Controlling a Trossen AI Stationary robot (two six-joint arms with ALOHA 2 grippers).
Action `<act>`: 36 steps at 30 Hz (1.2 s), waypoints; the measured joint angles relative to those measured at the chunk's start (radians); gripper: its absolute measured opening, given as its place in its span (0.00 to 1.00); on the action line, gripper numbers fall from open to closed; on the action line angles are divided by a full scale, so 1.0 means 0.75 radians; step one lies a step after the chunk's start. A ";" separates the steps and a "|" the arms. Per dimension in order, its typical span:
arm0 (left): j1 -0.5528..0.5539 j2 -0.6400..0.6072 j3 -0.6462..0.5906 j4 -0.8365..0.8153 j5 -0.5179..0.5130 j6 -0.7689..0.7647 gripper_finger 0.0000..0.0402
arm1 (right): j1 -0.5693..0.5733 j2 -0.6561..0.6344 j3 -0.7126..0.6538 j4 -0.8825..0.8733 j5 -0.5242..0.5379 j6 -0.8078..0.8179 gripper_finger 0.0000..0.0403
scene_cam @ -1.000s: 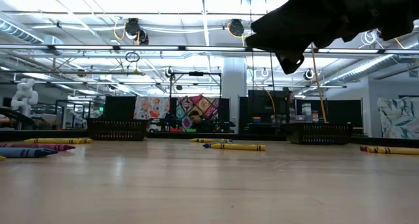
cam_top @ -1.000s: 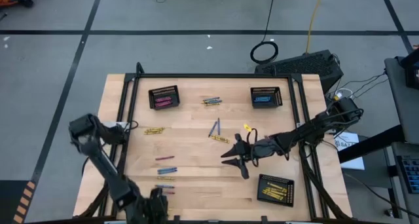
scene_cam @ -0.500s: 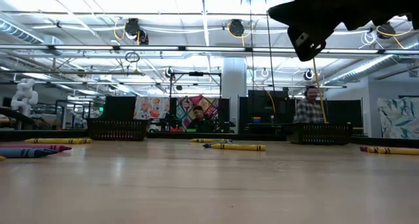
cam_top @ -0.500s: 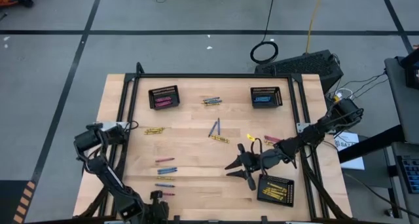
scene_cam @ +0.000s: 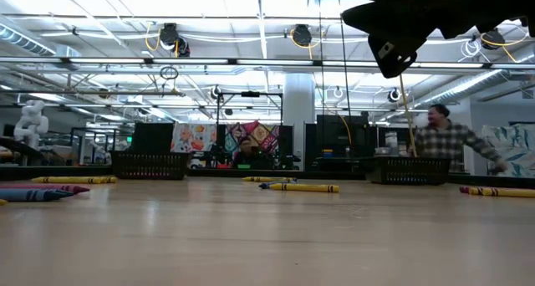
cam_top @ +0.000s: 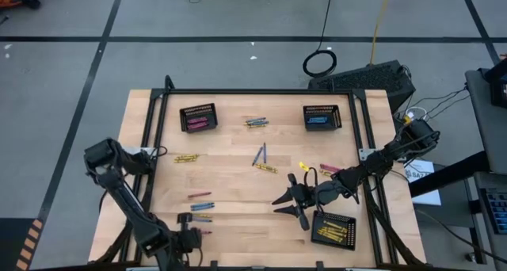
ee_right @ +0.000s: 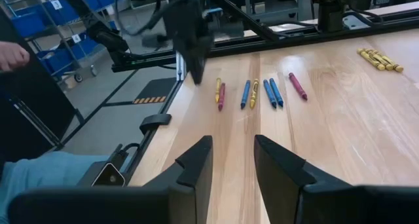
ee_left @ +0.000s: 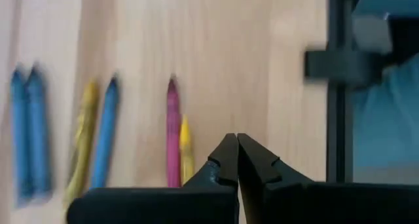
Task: Sort crayons
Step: Put the yellow crayon into the bottom black bin
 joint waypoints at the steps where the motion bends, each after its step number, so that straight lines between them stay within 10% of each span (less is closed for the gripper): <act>1: -0.004 -0.019 0.000 -0.050 0.042 -0.037 0.00 | 0.000 0.000 0.000 0.000 0.000 0.001 0.25; 8: -0.054 -0.086 0.000 -0.266 0.375 -0.356 0.00 | 0.000 0.000 0.000 -0.005 0.000 0.006 0.25; 17: -0.068 -0.079 -0.121 -0.162 0.142 -0.361 0.00 | 0.000 0.000 0.000 -0.011 -0.001 0.006 0.25; 36: -0.047 0.027 -0.152 0.066 0.143 -0.160 0.00 | 0.003 0.000 0.000 -0.011 0.001 0.036 0.25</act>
